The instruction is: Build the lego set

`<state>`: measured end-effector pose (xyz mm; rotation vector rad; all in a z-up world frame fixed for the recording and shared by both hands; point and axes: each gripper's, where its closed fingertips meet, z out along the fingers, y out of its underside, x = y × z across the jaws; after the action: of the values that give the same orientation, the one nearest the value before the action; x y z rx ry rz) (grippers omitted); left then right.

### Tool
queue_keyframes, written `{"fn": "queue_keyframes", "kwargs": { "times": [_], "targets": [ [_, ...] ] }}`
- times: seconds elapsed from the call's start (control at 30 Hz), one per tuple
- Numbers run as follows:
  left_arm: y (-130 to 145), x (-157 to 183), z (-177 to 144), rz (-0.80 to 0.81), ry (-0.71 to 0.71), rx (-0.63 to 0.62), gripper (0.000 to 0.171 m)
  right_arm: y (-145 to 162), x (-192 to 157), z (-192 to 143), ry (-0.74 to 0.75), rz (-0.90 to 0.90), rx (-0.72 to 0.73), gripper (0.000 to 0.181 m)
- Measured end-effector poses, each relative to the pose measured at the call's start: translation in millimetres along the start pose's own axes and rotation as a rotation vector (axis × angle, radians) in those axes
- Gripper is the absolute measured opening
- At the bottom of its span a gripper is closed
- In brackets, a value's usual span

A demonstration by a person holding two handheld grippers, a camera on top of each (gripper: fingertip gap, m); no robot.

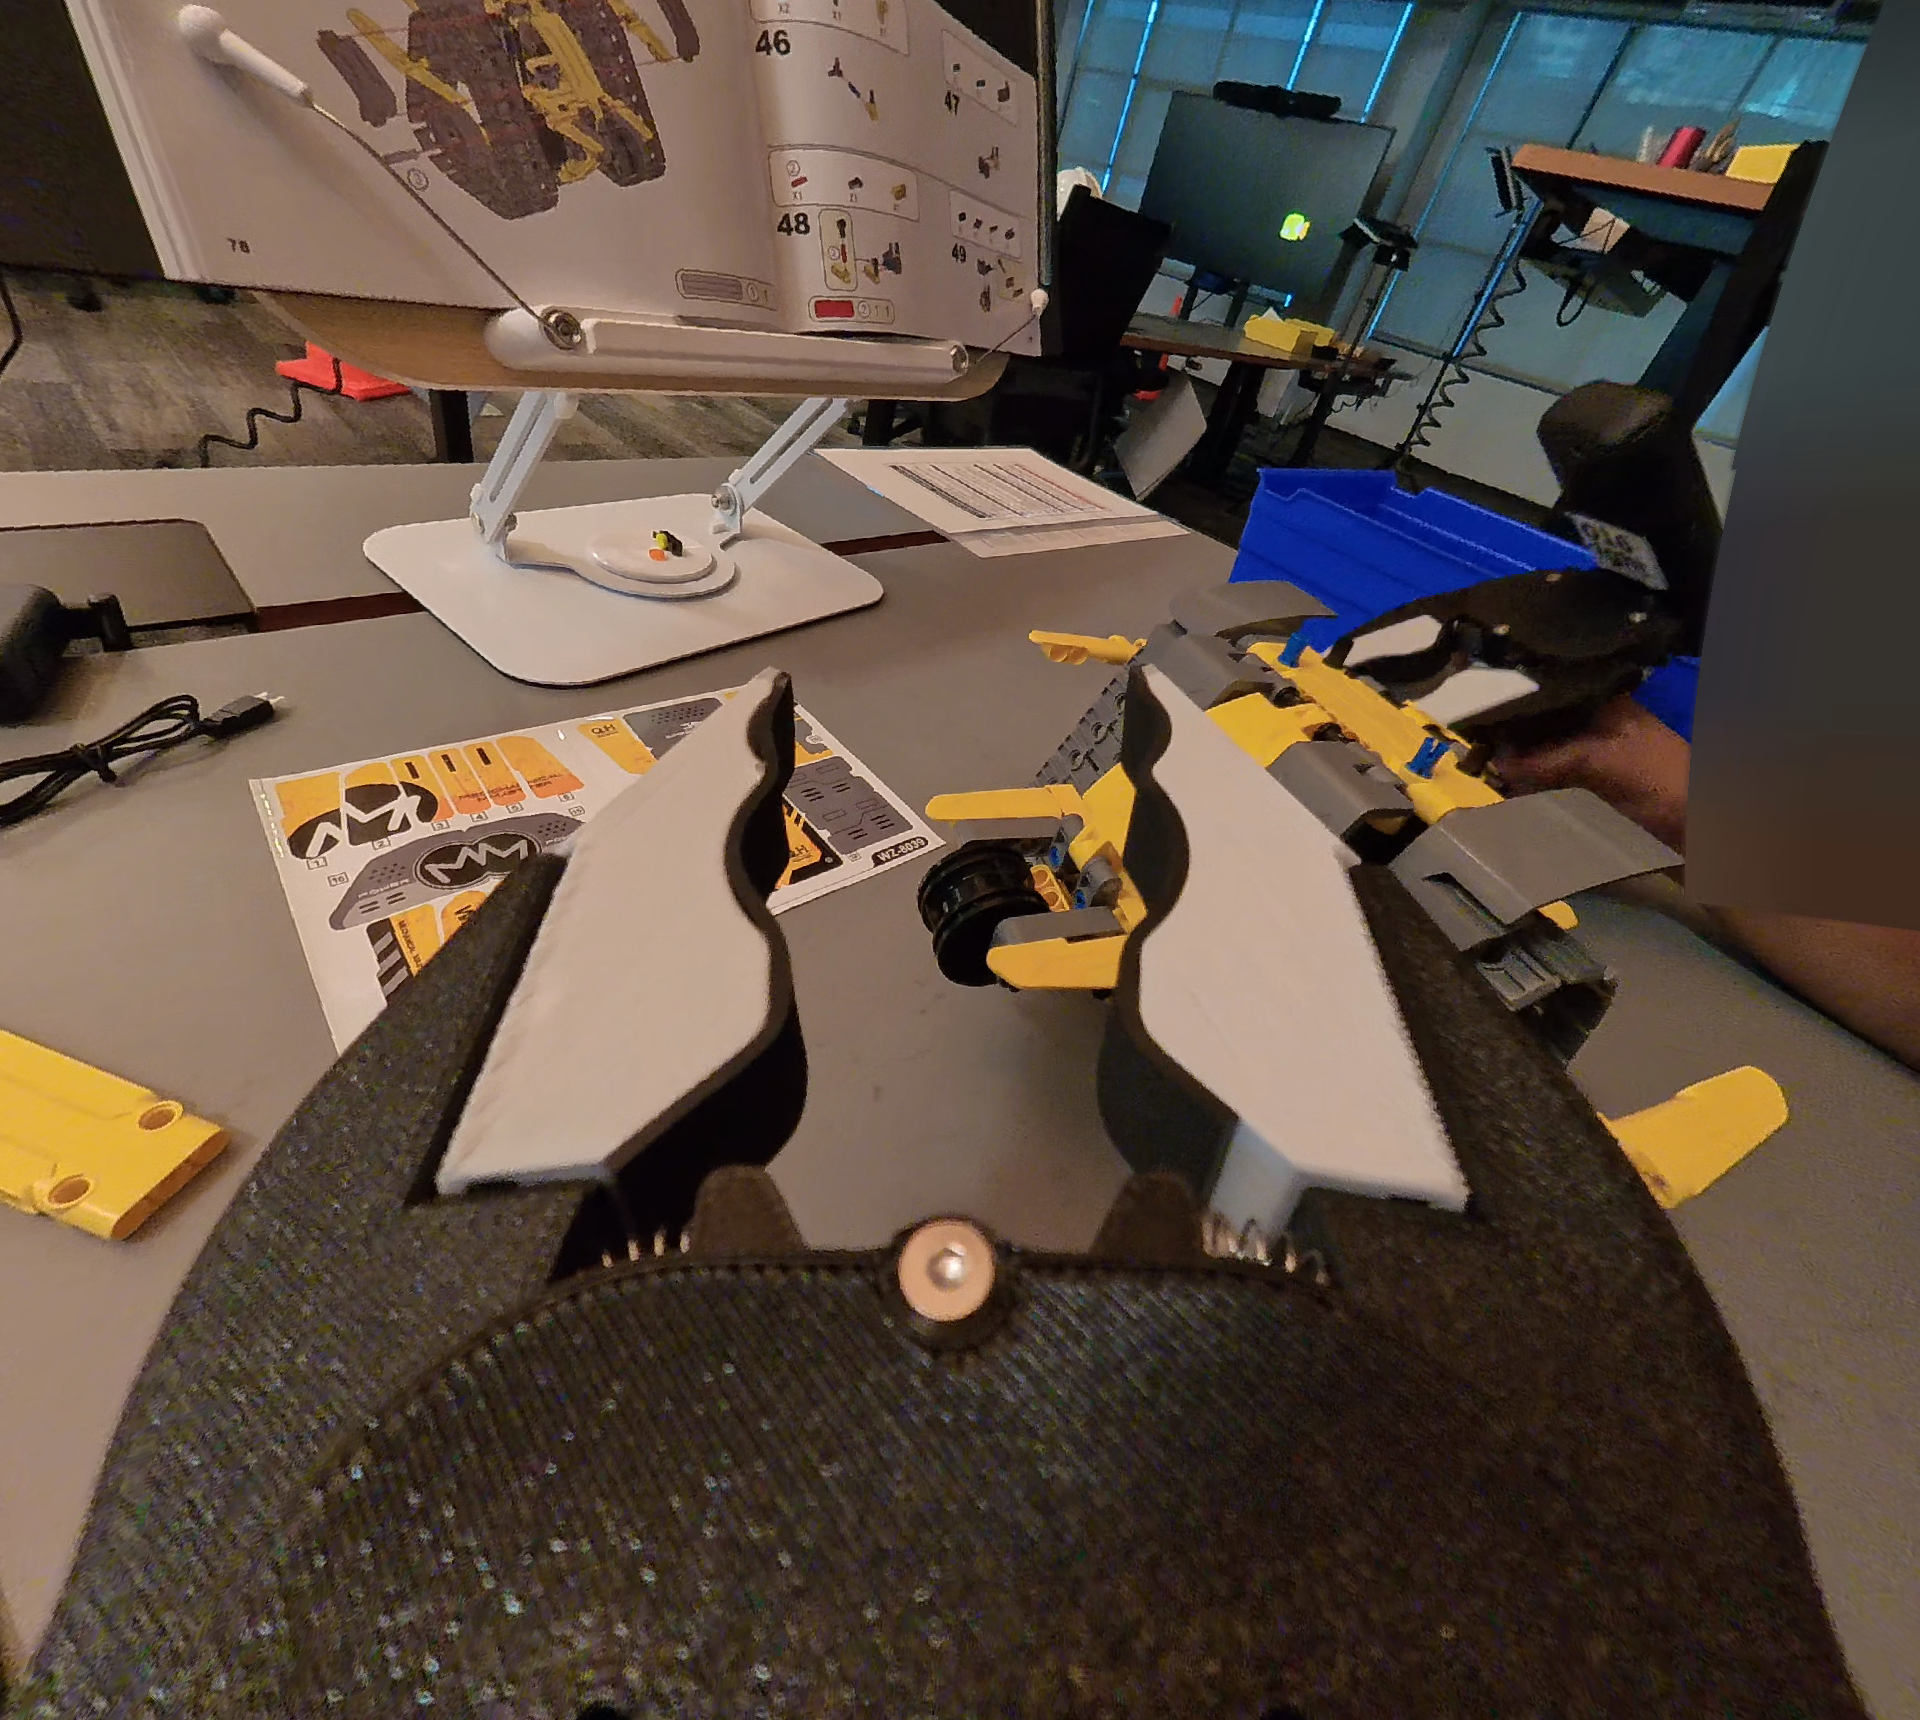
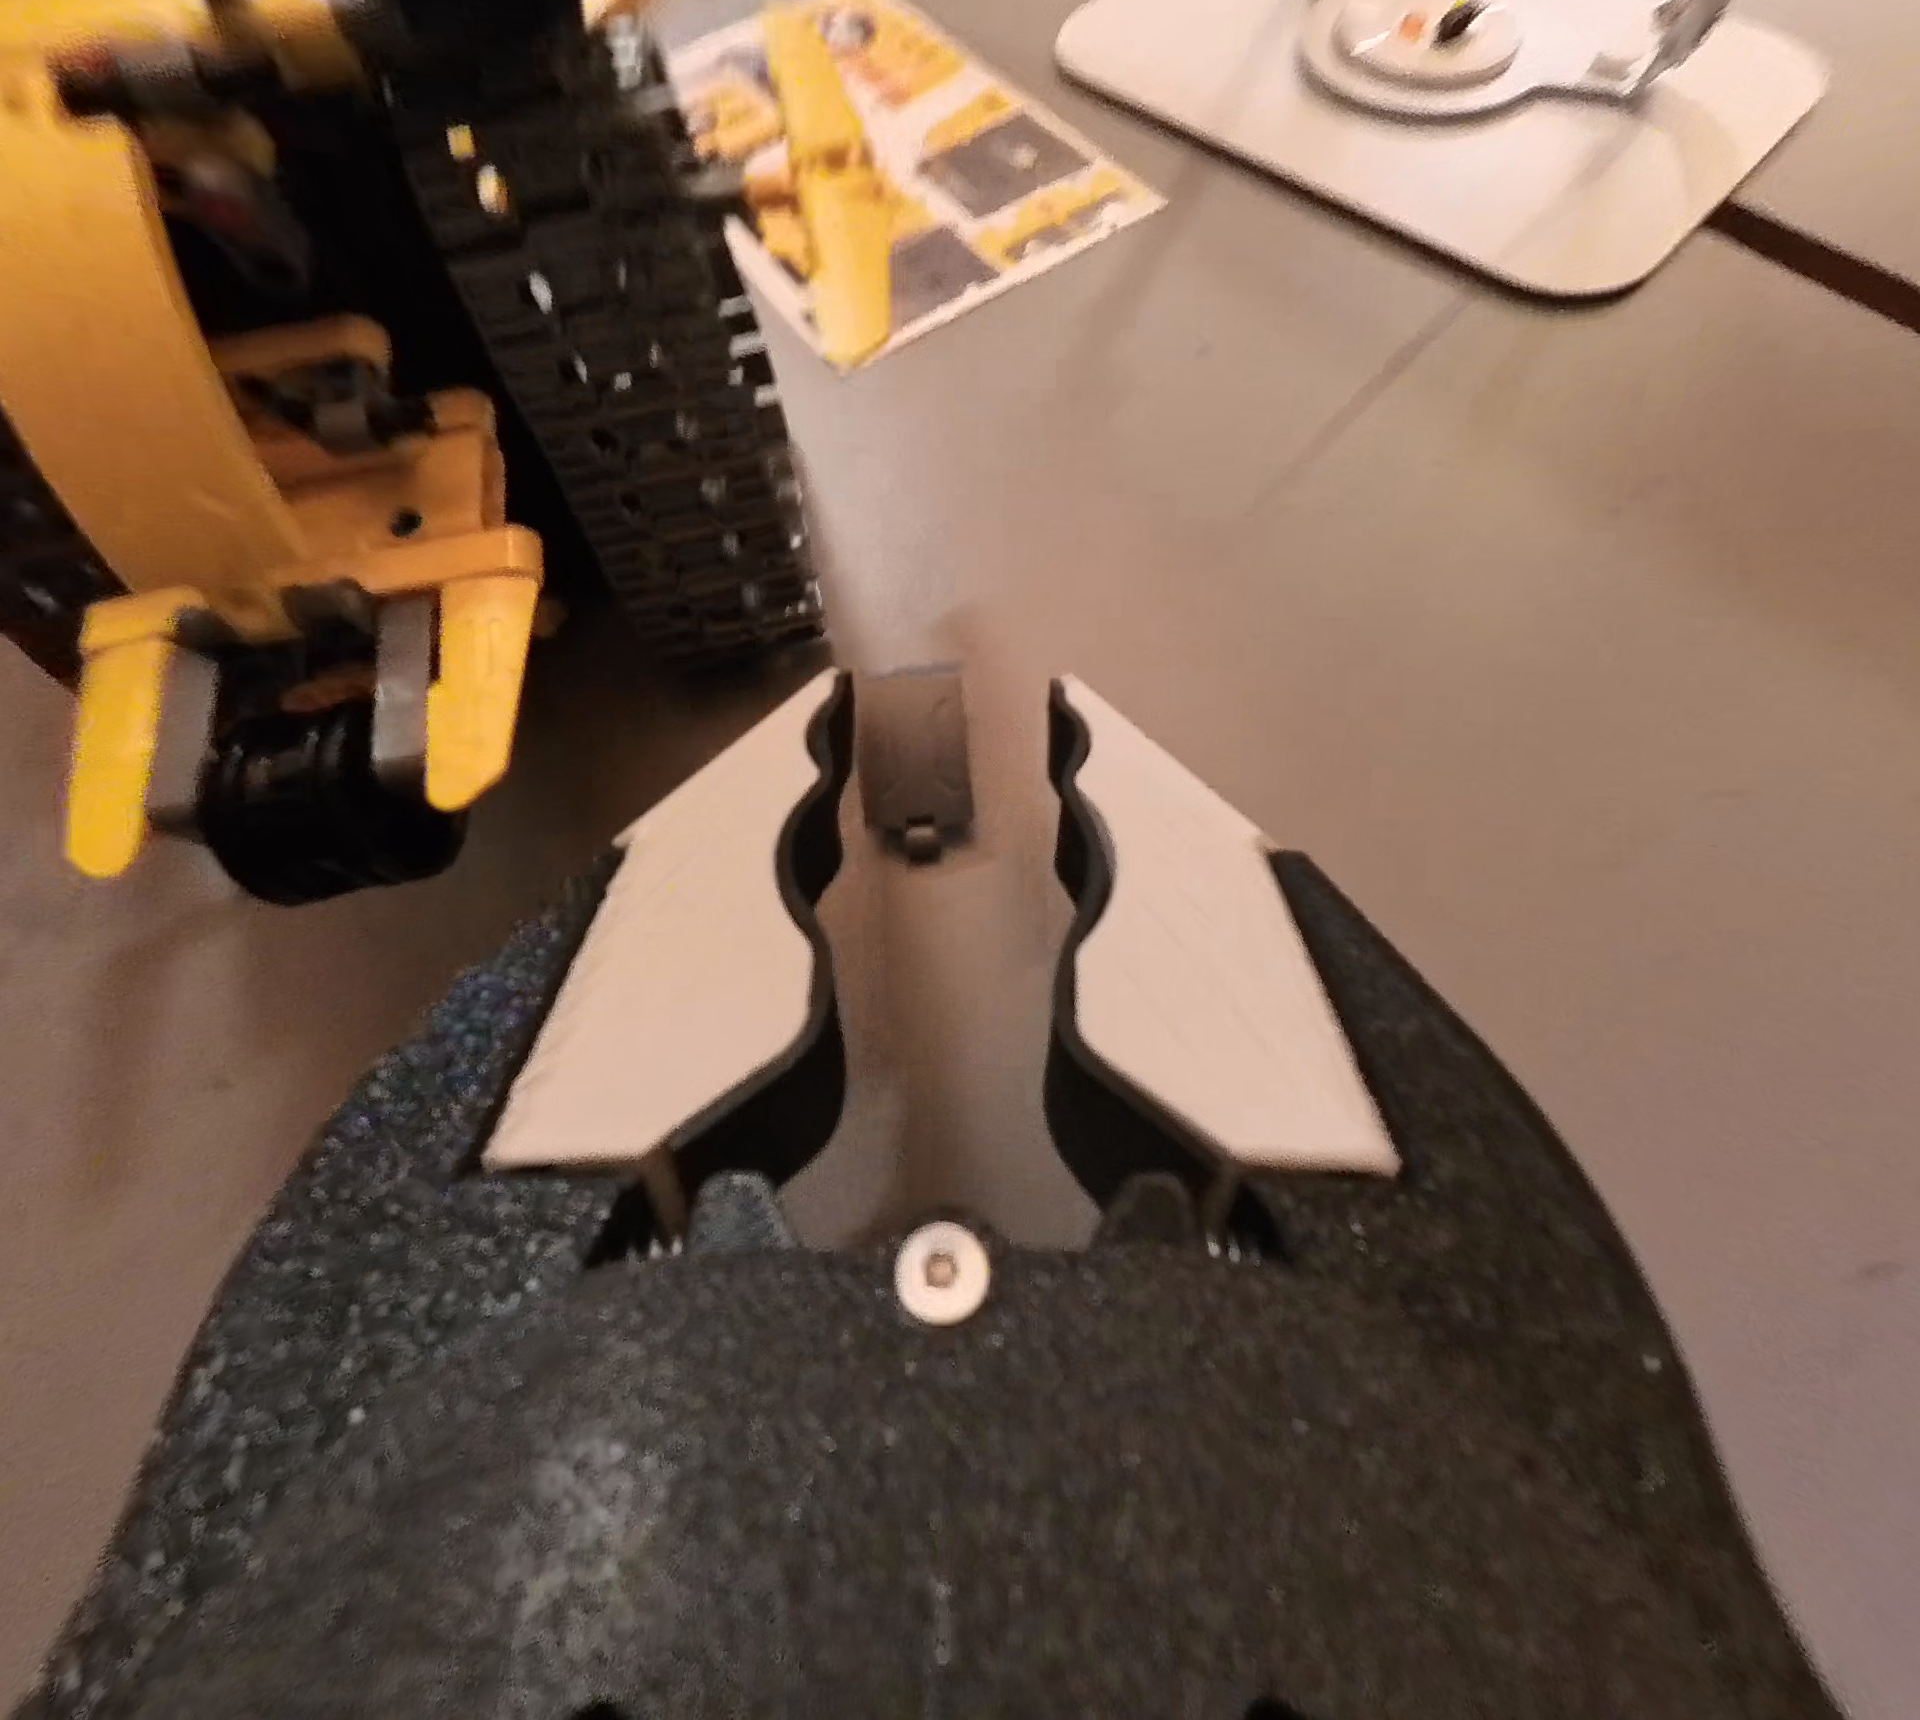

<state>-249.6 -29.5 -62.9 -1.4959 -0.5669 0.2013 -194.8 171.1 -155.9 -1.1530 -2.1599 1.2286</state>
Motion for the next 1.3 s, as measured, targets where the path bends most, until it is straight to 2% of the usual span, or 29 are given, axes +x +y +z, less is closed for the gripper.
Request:
{"fn": "queue_keyframes", "kwargs": {
  "times": [0.1, 0.2, 0.63, 1.3],
  "targets": [
    [0, 0, 0, 0.005, -0.002, 0.000, 0.062, -20, 11, -16, 0.012, 0.090, 0.126, 0.036],
    [1, 0, 0, 0.002, -0.001, -0.004, 0.062, -28, 19, -27, 0.012, 0.150, 0.191, 0.036],
    [7, -3, 3, -0.007, -0.006, -0.022, 0.062, -9, 10, -11, 0.019, 0.073, 0.055, 0.036],
    [11, -5, 4, -0.028, 0.001, -0.037, 0.062, 1, 4, 0, 0.006, 0.058, 0.004, 0.038]
  ]
}}
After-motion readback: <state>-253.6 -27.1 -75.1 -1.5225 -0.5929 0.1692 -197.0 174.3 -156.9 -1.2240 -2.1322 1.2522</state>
